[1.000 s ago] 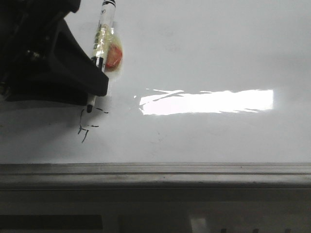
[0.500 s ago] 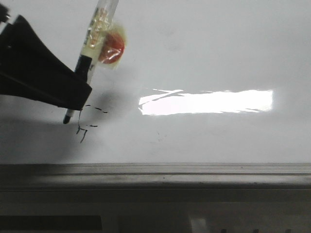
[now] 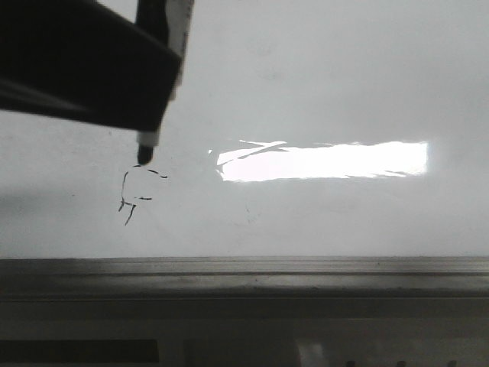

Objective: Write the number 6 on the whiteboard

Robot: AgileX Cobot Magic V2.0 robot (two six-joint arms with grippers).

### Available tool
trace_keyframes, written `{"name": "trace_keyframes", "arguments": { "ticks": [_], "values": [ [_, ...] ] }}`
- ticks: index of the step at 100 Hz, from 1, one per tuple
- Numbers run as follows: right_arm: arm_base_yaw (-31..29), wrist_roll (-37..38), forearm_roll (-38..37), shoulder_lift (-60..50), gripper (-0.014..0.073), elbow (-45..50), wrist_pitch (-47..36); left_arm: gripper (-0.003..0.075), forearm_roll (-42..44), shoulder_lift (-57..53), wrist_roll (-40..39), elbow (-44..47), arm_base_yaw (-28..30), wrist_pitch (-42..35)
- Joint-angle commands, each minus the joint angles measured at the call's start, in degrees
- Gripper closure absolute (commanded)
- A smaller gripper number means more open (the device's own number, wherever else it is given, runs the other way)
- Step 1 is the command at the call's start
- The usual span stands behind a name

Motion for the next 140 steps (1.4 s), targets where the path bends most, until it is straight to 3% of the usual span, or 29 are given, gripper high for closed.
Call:
{"name": "trace_keyframes", "arguments": {
  "ticks": [1, 33, 59, 88, 124, 133, 140],
  "values": [
    [2.1, -5.6, 7.3, 3.3, 0.0175, -1.9, -1.7, 0.074, -3.9, 0.5, 0.6, -1.3, -0.1, 3.9],
    [9.3, -18.4, 18.1, 10.7, 0.0174, -2.3, -3.8, 0.074, -3.9, 1.4, 0.7, -1.3, -0.1, 8.5],
    [15.4, -19.3, 18.3, 16.5, 0.0175, -7.1, -5.6, 0.074, -3.9, 1.4, 0.7, -1.3, -0.1, 8.6],
    [17.6, -19.3, 19.1, 22.8, 0.0186, -8.1, -6.4, 0.074, -3.9, 1.4, 0.7, -1.3, -0.1, 8.6],
    [17.5, -19.3, 19.2, 23.2, 0.0592, -8.1, -6.2, 0.0741, -3.9, 1.4, 0.7, -1.3, -0.1, 8.6],
    [17.5, -19.3, 19.3, 23.2, 0.0652, -8.1, -6.2, 0.074, -3.9, 1.4, 0.7, -1.3, -0.1, 8.0],
    [17.5, -19.3, 19.6, 23.2, 0.0643, -8.1, -6.3, 0.0738, -3.9, 1.4, 0.7, -1.3, -0.1, 7.2]
  ]
}}
